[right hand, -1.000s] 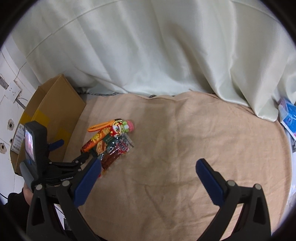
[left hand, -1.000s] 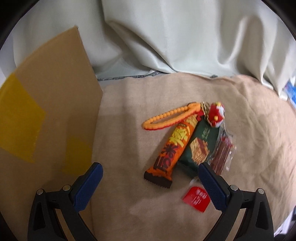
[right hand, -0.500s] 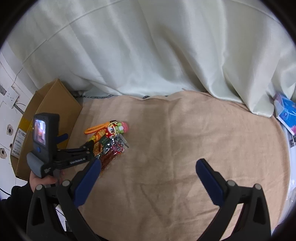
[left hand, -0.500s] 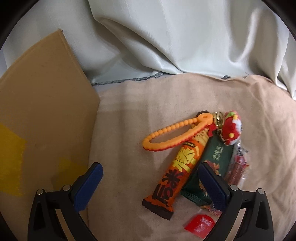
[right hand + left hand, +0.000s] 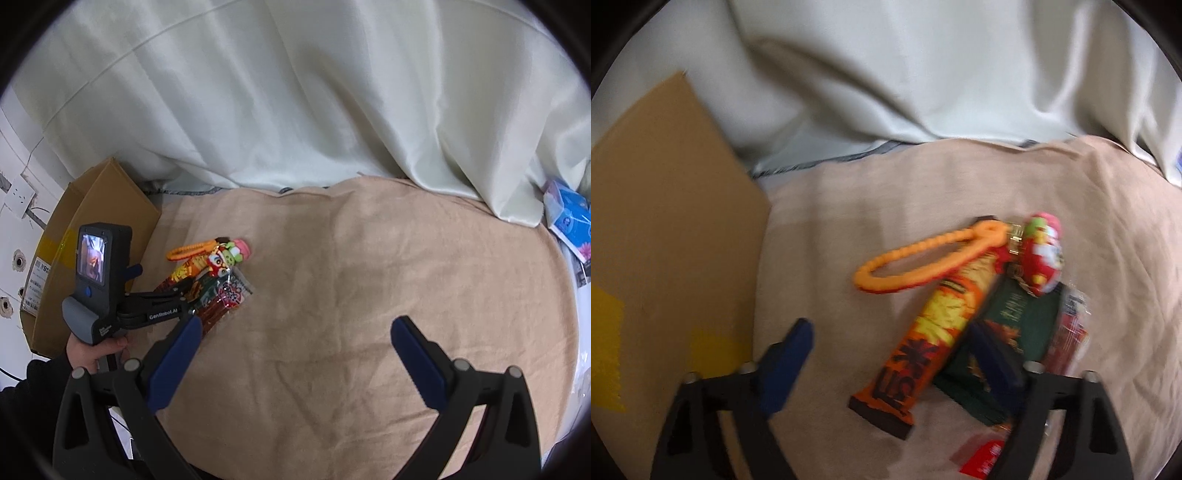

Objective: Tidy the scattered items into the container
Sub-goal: 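Grasp the orange candy bar with the left gripper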

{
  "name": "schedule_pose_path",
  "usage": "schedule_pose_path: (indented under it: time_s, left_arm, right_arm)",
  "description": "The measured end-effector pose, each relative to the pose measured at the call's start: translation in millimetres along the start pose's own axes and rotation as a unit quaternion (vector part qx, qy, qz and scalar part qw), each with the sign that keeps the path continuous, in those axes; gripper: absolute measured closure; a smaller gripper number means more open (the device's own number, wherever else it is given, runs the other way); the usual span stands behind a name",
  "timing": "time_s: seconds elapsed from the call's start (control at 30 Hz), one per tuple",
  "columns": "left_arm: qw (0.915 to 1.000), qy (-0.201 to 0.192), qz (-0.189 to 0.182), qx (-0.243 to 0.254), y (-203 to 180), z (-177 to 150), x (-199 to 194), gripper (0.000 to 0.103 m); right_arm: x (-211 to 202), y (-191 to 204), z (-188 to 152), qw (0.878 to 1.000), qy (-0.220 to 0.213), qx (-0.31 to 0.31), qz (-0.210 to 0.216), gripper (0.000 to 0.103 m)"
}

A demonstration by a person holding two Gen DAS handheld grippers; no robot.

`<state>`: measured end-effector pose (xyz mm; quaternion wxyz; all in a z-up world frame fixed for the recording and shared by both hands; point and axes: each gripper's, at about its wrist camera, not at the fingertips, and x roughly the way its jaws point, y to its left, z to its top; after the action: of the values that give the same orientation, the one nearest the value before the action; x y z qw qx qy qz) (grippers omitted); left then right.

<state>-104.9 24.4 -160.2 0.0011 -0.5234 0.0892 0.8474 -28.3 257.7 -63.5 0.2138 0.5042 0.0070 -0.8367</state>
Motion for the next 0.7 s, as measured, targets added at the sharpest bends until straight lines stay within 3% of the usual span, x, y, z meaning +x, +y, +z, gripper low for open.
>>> schedule_pose_path:
  time_s: [0.1, 0.2, 0.3, 0.5, 0.7]
  left_arm:
    - [0.9998, -0.005, -0.012, 0.016, -8, -2, -4, 0.036]
    - [0.9983, 0.003, -0.058, 0.005, -8, -2, -5, 0.067]
    - [0.9986, -0.019, -0.026, 0.042, -18, -4, -13, 0.078]
    - [0.9937, -0.01, -0.112, -0.004, -11, -17, -45, 0.08]
    - [0.9909, -0.001, -0.127, -0.043, 1, -43, -64, 0.08]
  right_arm:
    - [0, -1, 0, 1.0, 0.0, 0.002, 0.002, 0.0]
    - [0, -1, 0, 1.0, -0.001, 0.003, 0.002, 0.0]
    - [0, -1, 0, 1.0, 0.001, 0.004, 0.004, 0.0]
    - [0, 3, 0, 1.0, 0.0, -0.002, 0.01, 0.0]
    - [11, 8, 3, 1.0, 0.011, -0.008, 0.013, 0.0]
